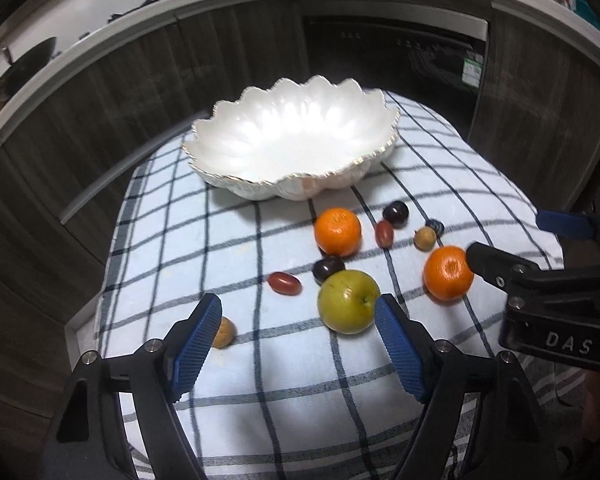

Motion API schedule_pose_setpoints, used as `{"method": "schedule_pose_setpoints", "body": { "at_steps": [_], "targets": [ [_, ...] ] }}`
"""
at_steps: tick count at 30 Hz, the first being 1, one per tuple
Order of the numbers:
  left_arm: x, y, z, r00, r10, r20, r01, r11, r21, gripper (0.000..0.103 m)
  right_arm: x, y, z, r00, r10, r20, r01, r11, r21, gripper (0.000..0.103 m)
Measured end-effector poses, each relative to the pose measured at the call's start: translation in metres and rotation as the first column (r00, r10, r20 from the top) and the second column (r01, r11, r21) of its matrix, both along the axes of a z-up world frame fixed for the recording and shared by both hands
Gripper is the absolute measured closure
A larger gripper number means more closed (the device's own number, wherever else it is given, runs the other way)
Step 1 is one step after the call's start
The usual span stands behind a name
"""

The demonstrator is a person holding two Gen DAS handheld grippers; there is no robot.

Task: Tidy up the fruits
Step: 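Lower the left tool onto the pear while the right tool reaches the mandarin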

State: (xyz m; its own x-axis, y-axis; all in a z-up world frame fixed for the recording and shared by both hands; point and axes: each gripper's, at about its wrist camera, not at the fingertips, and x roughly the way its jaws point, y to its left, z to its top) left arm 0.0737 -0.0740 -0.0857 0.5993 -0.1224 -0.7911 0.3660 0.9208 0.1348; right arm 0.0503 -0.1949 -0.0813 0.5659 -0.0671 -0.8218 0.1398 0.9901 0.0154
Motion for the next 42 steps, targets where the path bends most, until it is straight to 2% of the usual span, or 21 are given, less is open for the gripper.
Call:
{"method": "schedule_pose_setpoints", "body": {
  "at_steps": [6, 14, 23, 34, 35, 39, 42],
  "targets": [
    [0.003, -0.011, -0.019, 0.998, -0.049, -0.044, 0.051, 0.998, 0.030, 0.024, 0.010, -0.001, -0.016, 0.999, 0.018, -0.040, -0.018, 1.000, 0.017, 0.012],
    [0.010, -0.023, -0.040, 0.990, -0.098, -0.099, 0.103, 0.994, 0.045, 0.036, 0.021, -0.001, -0.033, 0.996, 0.035, -0.084, -0.031, 0.998, 0.047, 0.017],
    [0.018, -0.028, -0.050, 0.988, -0.107, -0.107, 0.114, 0.992, 0.056, 0.037, 0.031, 0.003, -0.047, 0.992, 0.053, -0.118, -0.045, 0.997, 0.066, 0.018],
    [0.023, -0.031, -0.056, 0.984, -0.139, -0.113, 0.144, 0.989, 0.038, 0.050, 0.040, 0.004, -0.062, 0.982, 0.077, -0.170, -0.058, 0.992, 0.113, 0.036],
    [0.022, -0.032, -0.056, 0.983, -0.143, -0.114, 0.148, 0.988, 0.035, 0.054, 0.040, 0.004, -0.063, 0.982, 0.078, -0.174, -0.058, 0.991, 0.118, 0.040],
    [0.022, -0.032, -0.055, 0.983, -0.146, -0.115, 0.151, 0.988, 0.034, 0.055, 0.042, 0.006, -0.064, 0.981, 0.095, -0.171, -0.071, 0.988, 0.139, 0.056],
    [0.023, -0.030, -0.053, 0.984, -0.136, -0.117, 0.140, 0.990, 0.031, 0.055, 0.041, 0.007, -0.065, 0.980, 0.101, -0.170, -0.078, 0.988, 0.136, 0.056]
  ]
}}
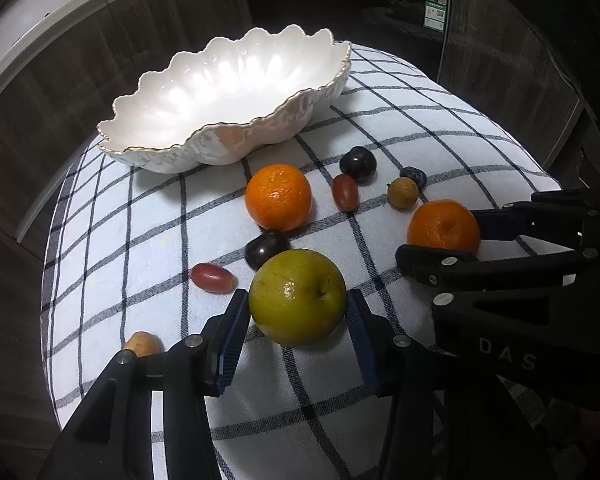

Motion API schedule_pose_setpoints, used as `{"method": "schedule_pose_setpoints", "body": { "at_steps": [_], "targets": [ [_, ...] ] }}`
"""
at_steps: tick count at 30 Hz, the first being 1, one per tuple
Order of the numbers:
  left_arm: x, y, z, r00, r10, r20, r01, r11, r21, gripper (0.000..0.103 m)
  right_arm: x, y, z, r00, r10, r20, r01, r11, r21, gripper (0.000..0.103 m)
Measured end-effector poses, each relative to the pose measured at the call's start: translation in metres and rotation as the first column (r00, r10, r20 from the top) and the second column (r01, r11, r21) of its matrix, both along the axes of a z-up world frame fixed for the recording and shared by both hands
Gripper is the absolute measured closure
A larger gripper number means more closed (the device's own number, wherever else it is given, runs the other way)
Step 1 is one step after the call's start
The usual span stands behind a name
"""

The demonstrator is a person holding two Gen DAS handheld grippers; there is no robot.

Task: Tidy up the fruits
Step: 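Lower the left tool onto the pear while the right tool reaches the mandarin, then close the left tool on the pear while the right tool grips the mandarin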

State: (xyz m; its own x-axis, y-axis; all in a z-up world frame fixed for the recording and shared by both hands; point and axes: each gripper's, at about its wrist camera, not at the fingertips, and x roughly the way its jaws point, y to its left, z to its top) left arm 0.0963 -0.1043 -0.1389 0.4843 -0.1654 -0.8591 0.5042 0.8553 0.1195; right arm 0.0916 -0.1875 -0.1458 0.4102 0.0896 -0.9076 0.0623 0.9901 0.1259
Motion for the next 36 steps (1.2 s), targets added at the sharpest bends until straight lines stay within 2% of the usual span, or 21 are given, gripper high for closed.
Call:
{"method": "schedule_pose_setpoints", "body": {
  "at_steps": [10, 21, 36],
  "targets": [
    [-0.007, 0.003, 0.016, 1.000, 0.007, 0.031, -0.007, 1.000, 0.000, 0.055, -0.005, -0.002, 0.007, 1.000, -0.012, 0.019, 0.012, 1.000, 0.017, 0.057],
    [-0.016, 0.012, 0.039, 0.997, 0.035, 0.074, -0.034, 0.999, -0.016, 0.055, -0.015, -0.001, 0.029, 0.997, -0.007, 0.072, 0.006, 1.000, 0.011, 0.057],
    [-0.017, 0.033, 0.070, 0.986, 0.114, 0.121, -0.105, 0.991, -0.077, 0.055, -0.026, 0.010, 0.062, 0.989, 0.024, 0.149, -0.020, 0.999, -0.028, 0.057]
  ]
}}
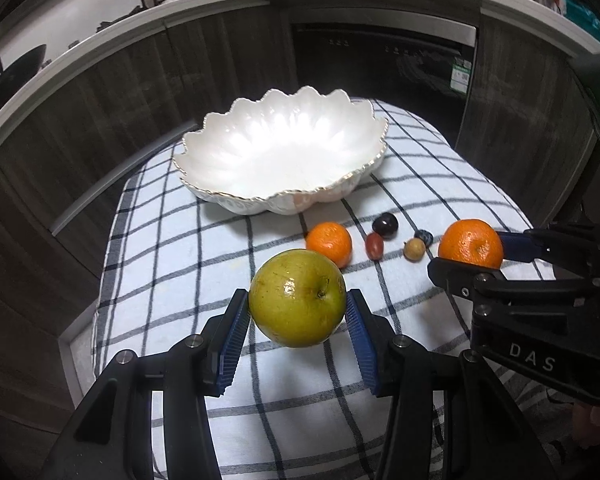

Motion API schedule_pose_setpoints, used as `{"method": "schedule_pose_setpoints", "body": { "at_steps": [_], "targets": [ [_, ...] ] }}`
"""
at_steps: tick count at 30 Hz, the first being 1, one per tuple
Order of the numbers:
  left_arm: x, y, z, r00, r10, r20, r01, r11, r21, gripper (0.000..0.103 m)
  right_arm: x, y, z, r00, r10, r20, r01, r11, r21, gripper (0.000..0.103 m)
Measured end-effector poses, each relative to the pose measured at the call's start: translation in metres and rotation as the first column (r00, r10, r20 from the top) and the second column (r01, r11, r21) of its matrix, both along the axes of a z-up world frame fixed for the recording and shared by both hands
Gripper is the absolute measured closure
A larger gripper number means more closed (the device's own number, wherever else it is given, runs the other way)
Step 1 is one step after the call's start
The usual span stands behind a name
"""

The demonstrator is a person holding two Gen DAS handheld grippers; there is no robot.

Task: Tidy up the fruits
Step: 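Close the left tool on the pear while the right tool grips the mandarin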

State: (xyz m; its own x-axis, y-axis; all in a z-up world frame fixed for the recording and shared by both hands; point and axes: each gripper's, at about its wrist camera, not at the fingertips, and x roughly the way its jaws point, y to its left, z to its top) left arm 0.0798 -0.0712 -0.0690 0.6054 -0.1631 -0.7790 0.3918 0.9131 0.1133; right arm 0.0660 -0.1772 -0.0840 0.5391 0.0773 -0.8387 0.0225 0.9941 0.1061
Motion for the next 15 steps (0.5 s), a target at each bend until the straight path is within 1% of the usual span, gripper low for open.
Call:
{"method": "schedule_pose_setpoints", "body": {
  "at_steps": [15],
  "targets": [
    [0.014, 0.022, 0.024, 0.996, 0.085, 0.034, -0.083, 0.995, -0.054, 0.055, 0.009, 0.016, 0.027, 0.997, 0.026, 0.070, -0.025, 0.999, -0.027, 0.057]
  ]
}}
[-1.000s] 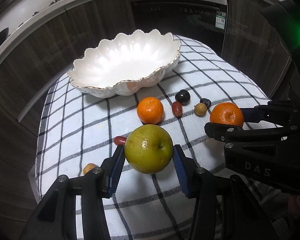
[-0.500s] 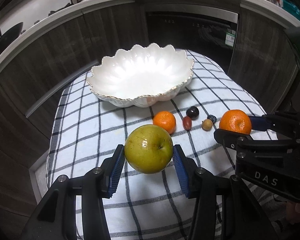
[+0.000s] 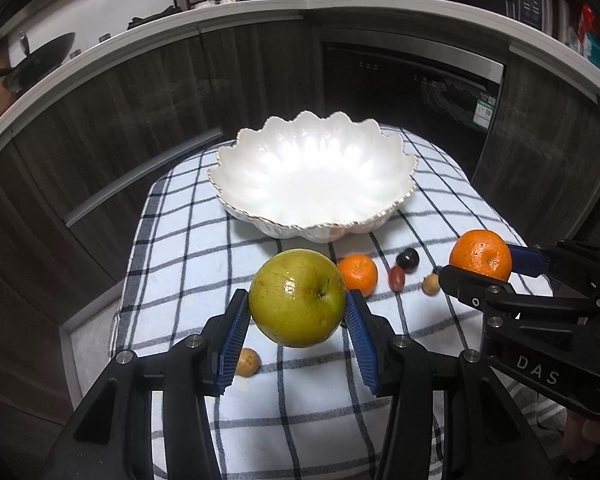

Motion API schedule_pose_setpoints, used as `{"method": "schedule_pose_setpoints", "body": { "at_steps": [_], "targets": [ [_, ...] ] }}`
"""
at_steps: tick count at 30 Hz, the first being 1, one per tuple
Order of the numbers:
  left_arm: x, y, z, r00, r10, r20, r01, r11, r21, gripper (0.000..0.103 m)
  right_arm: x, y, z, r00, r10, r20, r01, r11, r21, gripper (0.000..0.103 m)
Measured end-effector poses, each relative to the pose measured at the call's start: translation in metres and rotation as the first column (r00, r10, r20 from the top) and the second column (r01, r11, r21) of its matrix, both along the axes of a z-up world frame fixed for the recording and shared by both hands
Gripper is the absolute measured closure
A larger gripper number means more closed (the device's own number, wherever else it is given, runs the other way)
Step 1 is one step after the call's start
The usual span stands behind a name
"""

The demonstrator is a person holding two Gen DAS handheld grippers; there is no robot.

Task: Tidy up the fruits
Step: 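Close the left tool on the pear while the right tool grips the mandarin, then carry the pear and mandarin up over the white bowl with both tools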

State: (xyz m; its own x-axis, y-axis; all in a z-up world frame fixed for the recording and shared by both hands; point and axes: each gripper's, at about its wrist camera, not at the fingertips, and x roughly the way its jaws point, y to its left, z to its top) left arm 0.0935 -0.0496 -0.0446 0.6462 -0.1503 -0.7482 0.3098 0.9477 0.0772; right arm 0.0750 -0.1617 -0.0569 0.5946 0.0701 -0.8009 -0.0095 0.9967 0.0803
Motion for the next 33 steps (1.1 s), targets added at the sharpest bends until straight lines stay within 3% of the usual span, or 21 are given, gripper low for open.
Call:
{"method": "schedule_pose_setpoints", "body": {
  "at_steps": [20, 33],
  "targets": [
    [0.045, 0.004, 0.040, 0.995, 0.070, 0.072, -0.064, 0.995, -0.080, 0.055, 0.036, -0.004, 0.036, 0.993, -0.041, 0.109, 0.043, 0.999, -0.014, 0.057],
    [0.085, 0.001, 0.042, 0.990, 0.113, 0.083, -0.106, 0.991, -0.083, 0.055, 0.073, -0.017, 0.041, 0.986, -0.090, 0.137, 0.095, 0.995, -0.028, 0.057]
  ]
}}
